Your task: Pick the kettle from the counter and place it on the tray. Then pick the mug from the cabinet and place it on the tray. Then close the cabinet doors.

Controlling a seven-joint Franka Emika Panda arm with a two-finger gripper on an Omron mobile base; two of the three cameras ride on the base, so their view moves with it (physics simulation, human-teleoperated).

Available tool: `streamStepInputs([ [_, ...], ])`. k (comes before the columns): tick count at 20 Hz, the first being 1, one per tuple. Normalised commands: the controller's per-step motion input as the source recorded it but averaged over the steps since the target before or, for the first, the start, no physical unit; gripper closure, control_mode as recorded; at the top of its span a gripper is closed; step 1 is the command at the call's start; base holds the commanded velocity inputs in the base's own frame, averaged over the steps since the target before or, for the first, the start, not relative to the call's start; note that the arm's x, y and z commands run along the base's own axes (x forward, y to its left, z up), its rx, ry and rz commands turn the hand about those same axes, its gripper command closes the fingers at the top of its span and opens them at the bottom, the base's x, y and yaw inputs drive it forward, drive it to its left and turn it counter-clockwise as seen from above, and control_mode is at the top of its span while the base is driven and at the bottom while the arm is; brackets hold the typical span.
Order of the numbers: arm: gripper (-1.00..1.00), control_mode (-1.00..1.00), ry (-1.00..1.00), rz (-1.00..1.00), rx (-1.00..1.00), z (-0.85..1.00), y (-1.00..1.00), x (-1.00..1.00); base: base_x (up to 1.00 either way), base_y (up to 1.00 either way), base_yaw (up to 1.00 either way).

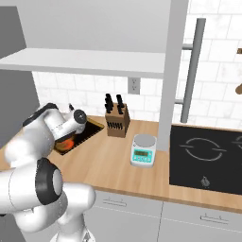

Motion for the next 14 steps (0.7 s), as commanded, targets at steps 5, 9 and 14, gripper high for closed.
streamStepInputs([
  [5, 1.00, -1.00, 0.11, 0.00, 0.00, -0.33, 0.00, 0.26, 0.00, 0.00, 0.00],
  [9, 1.00, -1.00, 0.00, 0.00, 0.01, -0.31, 0.04, 0.27, 0.00, 0.00, 0.00],
  [14, 1.00, -1.00, -0.04, 0.00, 0.00, -0.33, 0.25, 0.20, 0.00, 0.00, 0.00],
])
